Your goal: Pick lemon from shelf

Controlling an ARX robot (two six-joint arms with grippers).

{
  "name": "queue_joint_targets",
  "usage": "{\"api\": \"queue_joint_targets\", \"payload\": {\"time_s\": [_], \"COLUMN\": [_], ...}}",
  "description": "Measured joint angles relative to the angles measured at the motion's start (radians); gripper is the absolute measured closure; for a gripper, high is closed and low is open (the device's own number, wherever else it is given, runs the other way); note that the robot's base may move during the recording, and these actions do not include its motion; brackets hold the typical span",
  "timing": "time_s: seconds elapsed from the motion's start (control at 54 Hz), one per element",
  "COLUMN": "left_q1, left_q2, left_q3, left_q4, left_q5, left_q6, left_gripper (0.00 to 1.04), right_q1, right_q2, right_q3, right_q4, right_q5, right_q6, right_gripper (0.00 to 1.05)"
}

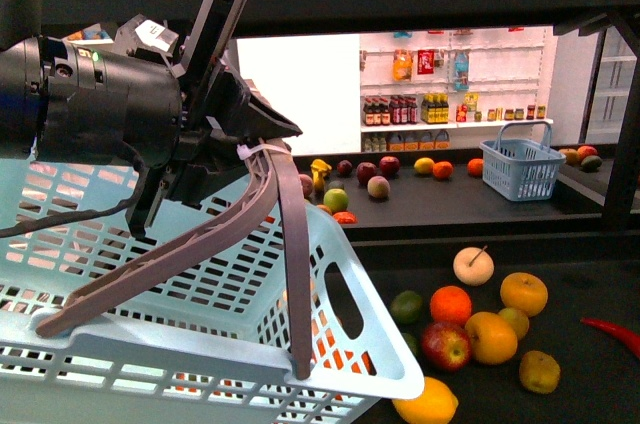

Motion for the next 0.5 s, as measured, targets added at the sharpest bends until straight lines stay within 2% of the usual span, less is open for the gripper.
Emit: {"api": "queue_joint_targets", "payload": {"time_s": [0.5], "left_q1": [-0.048], "left_q2": [0.013], "left_q3": [0.011], "left_q4": [-0.014], "left_q5": [-0.019], "left_q6": [0.012], "left_gripper": [0.92], "right_q1": [0.000], "right_q2": [0.000], "right_q3": [0.000], "right_q4": [0.000], "right_q5": [0.000], "right_q6": [0.000], "right_gripper": [0.02]}}
